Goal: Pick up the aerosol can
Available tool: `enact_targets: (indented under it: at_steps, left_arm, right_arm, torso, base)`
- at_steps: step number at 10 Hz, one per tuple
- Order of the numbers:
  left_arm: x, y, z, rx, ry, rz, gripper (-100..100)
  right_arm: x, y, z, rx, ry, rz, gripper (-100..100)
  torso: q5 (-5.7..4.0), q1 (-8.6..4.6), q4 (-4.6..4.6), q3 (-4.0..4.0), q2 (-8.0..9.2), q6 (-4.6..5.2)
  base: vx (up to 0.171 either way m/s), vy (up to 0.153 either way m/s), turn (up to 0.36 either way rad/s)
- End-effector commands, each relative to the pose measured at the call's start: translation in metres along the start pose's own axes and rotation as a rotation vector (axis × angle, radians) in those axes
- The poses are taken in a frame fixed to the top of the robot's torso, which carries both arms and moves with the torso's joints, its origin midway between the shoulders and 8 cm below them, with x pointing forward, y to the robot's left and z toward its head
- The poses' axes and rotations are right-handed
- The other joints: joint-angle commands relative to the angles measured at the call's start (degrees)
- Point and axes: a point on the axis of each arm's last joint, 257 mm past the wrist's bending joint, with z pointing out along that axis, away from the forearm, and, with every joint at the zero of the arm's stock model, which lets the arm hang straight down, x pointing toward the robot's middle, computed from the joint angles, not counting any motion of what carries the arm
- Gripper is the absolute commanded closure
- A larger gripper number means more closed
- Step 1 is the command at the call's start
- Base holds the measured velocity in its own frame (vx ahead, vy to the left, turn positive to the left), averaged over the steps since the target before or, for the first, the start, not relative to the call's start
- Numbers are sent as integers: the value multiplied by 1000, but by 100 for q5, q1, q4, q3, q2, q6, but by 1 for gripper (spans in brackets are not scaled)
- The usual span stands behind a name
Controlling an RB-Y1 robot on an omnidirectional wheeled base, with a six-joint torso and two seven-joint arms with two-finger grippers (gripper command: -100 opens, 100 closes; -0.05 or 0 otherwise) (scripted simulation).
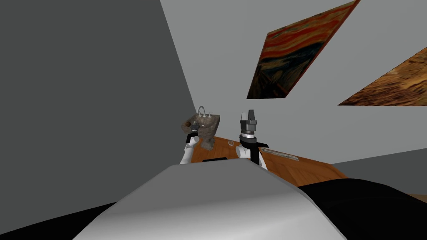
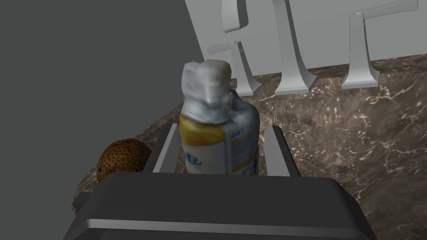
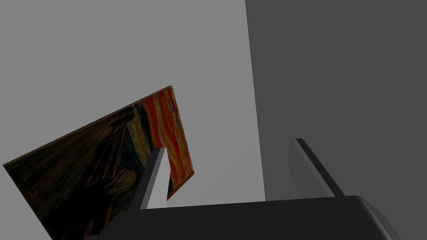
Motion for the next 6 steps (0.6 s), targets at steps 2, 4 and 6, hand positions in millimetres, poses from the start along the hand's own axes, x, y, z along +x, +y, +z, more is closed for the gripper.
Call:
enact_targets:
  at_steps: [2,4,6]
  left_arm:
    - [-7,-18,-18,26,-8,3,100]
    - [-7,-13,-30,3,-11,0,100]
    - [-9,-28,-46,28,-14,3,100]
  right_arm:
    - [0,0,0,0,0,0,0]
    - [0,0,0,0,0,0,0]
    - [0,0,0,0,0,0,0]
  torso:
    - [3,14,-4,3,10,-10]
    - [8,35,-15,4,25,-25]
    - [7,31,-24,-21,-19,-18]
  base:
    - [3,-3,-2]
    - [39,-5,-43]
    - [87,-10,-38]
